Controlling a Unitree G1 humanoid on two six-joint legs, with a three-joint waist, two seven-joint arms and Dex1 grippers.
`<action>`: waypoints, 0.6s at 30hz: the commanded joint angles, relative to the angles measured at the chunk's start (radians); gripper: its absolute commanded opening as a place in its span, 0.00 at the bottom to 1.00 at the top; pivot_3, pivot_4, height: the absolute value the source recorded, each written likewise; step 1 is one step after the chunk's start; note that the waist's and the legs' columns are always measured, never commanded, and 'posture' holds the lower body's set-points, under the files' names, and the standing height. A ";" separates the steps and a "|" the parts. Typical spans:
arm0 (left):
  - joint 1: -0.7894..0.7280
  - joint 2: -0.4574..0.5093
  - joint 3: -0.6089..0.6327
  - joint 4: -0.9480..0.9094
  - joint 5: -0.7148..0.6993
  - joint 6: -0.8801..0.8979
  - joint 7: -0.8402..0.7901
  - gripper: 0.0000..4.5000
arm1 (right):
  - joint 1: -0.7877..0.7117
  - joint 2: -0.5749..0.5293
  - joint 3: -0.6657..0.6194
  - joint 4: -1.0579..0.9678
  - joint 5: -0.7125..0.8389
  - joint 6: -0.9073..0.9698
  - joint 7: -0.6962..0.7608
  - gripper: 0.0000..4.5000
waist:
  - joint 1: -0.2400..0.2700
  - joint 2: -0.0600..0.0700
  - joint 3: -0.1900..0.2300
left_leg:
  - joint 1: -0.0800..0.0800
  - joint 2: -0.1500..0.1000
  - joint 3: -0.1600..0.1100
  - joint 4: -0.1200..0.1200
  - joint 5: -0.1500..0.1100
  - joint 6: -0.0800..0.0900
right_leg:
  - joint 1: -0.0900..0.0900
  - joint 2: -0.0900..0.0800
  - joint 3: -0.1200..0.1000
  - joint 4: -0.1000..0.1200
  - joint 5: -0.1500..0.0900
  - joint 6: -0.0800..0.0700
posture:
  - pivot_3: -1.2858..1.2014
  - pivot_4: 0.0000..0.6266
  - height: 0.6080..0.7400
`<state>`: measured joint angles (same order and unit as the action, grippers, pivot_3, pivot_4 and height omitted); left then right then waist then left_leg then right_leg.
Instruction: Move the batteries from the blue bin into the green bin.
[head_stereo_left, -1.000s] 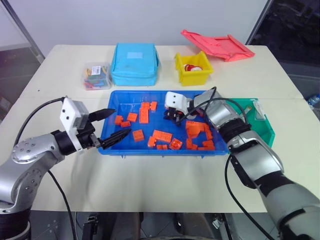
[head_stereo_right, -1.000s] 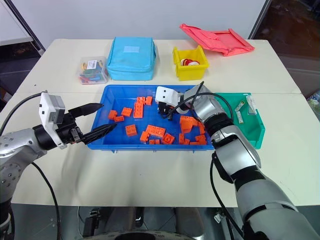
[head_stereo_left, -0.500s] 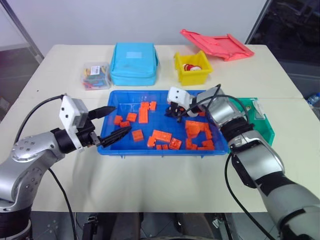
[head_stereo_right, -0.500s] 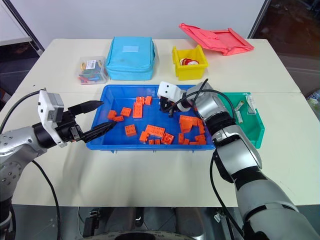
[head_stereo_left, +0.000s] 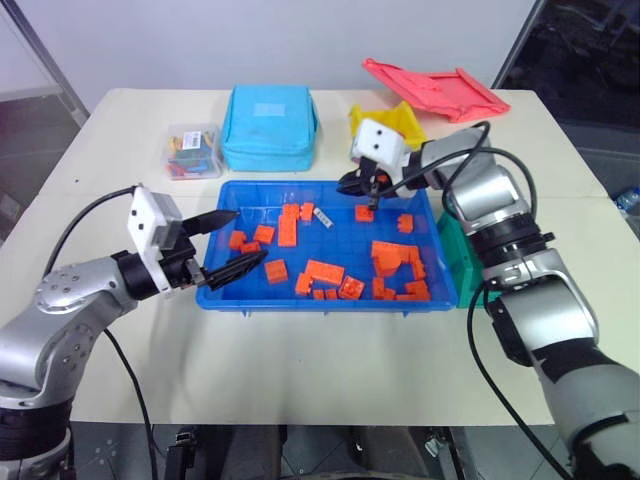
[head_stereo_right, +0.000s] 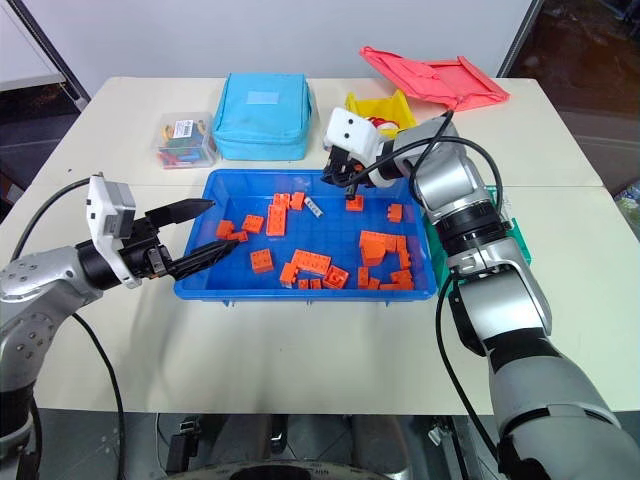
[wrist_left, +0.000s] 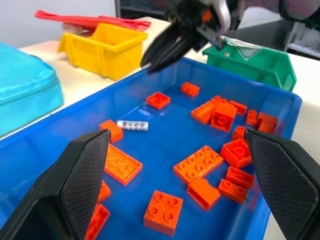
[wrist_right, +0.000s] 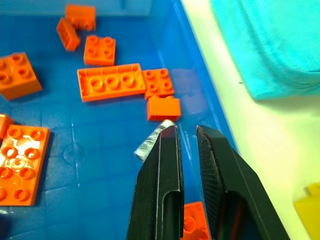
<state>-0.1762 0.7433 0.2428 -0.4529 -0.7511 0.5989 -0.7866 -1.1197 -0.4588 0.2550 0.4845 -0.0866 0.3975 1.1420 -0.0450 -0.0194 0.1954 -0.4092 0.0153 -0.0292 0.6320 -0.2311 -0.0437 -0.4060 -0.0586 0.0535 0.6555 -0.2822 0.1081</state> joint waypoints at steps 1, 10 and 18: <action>-0.026 -0.003 -0.005 0.003 0.014 -0.031 -0.016 1.00 | 0.003 0.005 -0.025 -0.064 0.035 0.047 -0.015 0.13 | -0.001 0.000 0.000 | 0.000 0.000 0.000 0.000 0.000 0.000 | 0.000 0.000 0.000 0.000 0.000 0.000 | 0.52 0.24 1.00; -0.002 -0.003 0.021 -0.011 0.017 -0.034 -0.005 1.00 | 0.082 0.085 -0.053 -0.112 0.104 0.241 -0.120 0.92 | 0.001 0.000 0.000 | 0.000 0.000 0.000 0.000 0.000 0.000 | 0.000 0.000 0.000 0.000 0.000 0.000 | 0.52 0.24 1.00; 0.021 0.043 0.074 -0.036 0.001 -0.018 -0.009 1.00 | 0.140 0.172 -0.101 -0.119 0.184 0.386 -0.235 0.92 | 0.000 0.000 0.000 | 0.000 0.000 0.000 0.000 0.000 0.000 | -0.001 0.000 0.000 0.000 0.000 0.000 | 0.52 0.24 1.00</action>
<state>-0.1505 0.7650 0.2669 -0.4561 -0.7333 0.5812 -0.7868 -0.9688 -0.3053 0.1924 0.3965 0.0616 0.7598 0.9349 -0.0453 -0.0194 0.1954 -0.4097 0.0155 -0.0291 0.6320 -0.2311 -0.0437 -0.4066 -0.0586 0.0536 0.6556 -0.2822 0.1081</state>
